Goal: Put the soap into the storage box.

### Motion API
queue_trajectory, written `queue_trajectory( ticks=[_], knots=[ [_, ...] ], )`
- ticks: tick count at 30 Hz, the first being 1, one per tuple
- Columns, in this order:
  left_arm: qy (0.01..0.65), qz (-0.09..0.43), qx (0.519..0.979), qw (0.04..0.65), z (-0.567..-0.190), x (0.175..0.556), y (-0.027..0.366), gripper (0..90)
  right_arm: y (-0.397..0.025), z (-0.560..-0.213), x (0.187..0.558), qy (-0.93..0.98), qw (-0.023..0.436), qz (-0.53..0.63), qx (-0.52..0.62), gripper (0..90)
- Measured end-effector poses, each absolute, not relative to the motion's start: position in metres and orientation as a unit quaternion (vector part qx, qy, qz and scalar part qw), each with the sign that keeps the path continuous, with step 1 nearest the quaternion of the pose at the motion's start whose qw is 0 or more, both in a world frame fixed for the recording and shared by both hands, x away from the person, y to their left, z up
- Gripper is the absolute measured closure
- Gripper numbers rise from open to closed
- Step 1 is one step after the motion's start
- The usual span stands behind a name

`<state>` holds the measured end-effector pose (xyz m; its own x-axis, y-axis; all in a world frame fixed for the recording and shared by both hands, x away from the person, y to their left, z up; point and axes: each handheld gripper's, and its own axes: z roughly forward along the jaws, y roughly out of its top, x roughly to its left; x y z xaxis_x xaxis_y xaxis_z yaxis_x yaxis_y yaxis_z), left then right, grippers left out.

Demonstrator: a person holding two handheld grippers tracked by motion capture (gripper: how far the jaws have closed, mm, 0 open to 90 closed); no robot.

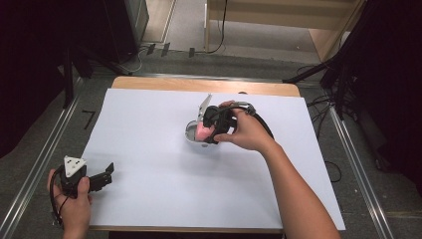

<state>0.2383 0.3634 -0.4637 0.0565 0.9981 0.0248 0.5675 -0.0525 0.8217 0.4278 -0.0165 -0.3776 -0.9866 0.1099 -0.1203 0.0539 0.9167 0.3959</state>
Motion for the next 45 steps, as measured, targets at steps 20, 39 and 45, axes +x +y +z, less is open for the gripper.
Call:
queue_trajectory(
  ticks=[20,39,45],
  knots=[
    [0.604,0.326,0.648,0.33,-0.464,0.238,0.363,4.4,-0.004,-0.388,0.439,0.98,0.072,0.185,0.03,38.8],
    [0.605,0.325,0.648,0.329,-0.464,0.239,0.364,4.4,-0.016,-0.378,0.442,0.972,0.075,0.216,0.055,35.7],
    [0.604,0.326,0.649,0.329,-0.464,0.239,0.363,4.4,-0.027,-0.373,0.432,0.966,0.066,0.238,0.077,30.8]
  ],
)
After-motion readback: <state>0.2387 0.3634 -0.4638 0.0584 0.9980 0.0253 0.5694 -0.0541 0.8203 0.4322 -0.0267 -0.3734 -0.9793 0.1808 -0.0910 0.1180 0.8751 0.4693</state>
